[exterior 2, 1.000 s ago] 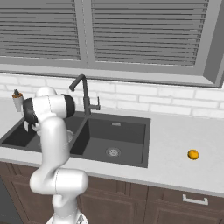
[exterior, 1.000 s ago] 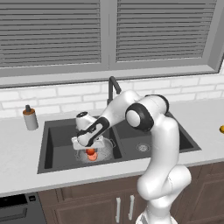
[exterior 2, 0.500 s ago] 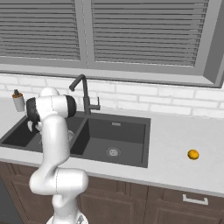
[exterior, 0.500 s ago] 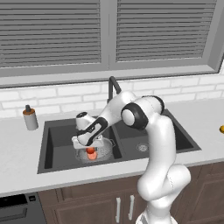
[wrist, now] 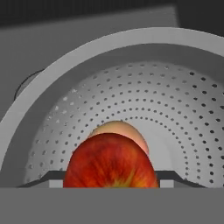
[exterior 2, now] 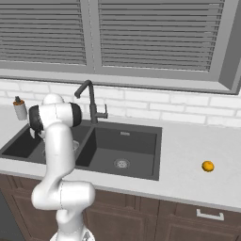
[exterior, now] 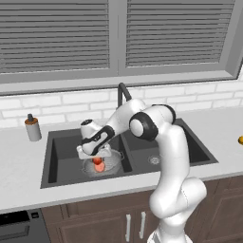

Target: Put the colander in the sink, put the tangerine, peach, apple in the colander, and turn on the sink faucet and pour water over the colander.

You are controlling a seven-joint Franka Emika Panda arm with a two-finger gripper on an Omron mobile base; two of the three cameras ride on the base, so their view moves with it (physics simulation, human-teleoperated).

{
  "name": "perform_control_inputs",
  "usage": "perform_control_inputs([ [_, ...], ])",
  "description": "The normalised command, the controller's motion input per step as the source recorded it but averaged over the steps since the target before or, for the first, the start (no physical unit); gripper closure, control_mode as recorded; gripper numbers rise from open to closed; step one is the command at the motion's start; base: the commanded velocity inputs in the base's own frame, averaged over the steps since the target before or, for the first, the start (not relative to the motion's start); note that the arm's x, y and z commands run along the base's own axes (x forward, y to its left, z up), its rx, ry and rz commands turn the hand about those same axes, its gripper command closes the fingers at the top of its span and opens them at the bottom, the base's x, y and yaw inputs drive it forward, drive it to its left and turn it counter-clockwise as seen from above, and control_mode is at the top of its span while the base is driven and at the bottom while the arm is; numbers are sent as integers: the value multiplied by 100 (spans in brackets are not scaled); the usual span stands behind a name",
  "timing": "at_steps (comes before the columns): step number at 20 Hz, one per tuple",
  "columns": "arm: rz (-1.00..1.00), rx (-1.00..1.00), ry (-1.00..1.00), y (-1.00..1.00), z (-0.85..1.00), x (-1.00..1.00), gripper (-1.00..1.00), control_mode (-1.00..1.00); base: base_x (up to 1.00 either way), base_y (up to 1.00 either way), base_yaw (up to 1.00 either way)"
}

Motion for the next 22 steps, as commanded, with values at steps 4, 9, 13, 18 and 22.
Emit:
perform_control_inputs([
  [4, 0, 0, 0, 0, 0, 0, -100, -100, 0, 0, 0],
  [9, 0, 0, 0, -1, 1, 0, -100, -100, 0, 0, 0],
  [13, 0, 0, 0, -12, 23, -12, -100, -100, 0, 0, 0],
  [18, 0, 0, -4, -14, 34, -36, -100, -100, 0, 0, 0],
  [22, 0, 0, -2, -23, 39, -47, -100, -100, 0, 0, 0],
])
